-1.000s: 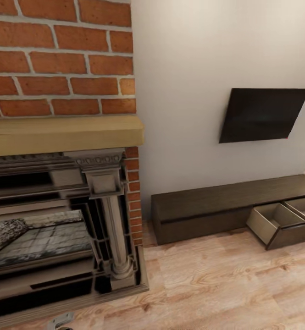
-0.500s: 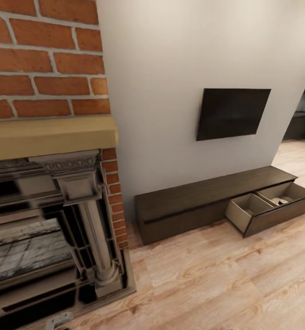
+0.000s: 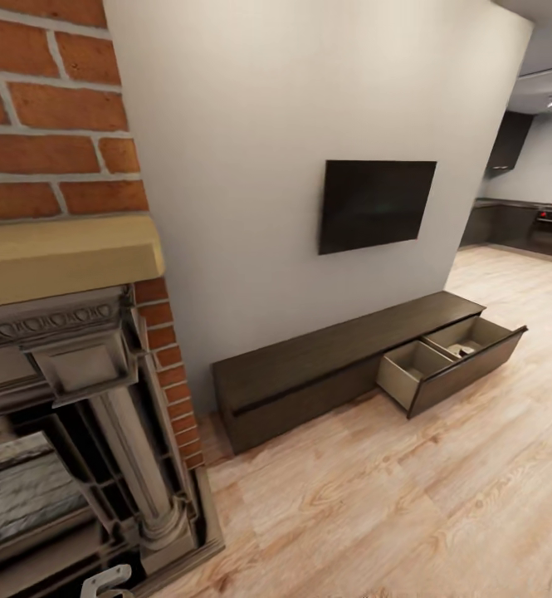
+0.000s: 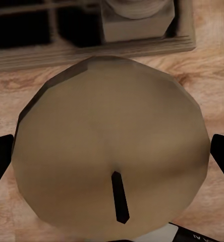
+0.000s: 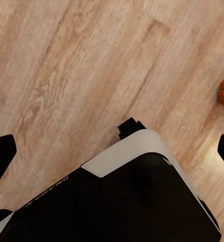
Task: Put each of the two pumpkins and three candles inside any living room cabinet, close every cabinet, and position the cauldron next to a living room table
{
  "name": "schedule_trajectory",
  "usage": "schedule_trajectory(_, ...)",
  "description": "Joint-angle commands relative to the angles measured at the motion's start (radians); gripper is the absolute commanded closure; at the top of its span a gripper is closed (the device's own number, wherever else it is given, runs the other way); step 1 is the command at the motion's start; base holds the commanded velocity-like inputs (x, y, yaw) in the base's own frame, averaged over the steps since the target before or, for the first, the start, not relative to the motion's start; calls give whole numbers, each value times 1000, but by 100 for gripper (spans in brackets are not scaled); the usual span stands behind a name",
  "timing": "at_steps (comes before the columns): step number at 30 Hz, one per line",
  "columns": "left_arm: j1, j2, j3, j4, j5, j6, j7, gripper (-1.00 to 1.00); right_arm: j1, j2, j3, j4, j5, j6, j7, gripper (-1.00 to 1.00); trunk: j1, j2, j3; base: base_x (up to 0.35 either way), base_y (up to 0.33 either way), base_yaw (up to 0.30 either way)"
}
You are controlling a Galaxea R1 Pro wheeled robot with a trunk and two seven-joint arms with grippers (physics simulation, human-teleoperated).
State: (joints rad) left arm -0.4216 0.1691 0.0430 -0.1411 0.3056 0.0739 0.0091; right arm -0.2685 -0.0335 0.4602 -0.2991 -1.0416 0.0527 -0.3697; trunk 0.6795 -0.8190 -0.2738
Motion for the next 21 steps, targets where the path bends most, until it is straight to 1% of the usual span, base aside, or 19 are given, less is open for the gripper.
schedule_trajectory(1, 0, 0, 0, 0, 0, 0, 0, 100, 0, 0, 0, 0, 0, 0, 0, -100, 0, 0, 0, 3, 1, -285)
schedule_trajectory(17, 0, 1, 0, 0, 0, 0, 1, 100, 0, 0, 0, 0, 0, 0, 0, -100, 0, 0, 0, 1, 0, -285)
schedule_trajectory(21, 0, 1, 0, 0, 0, 0, 0, 100, 0, 0, 0, 0, 0, 0, 0, -100, 0, 0, 0, 96, 0, -285)
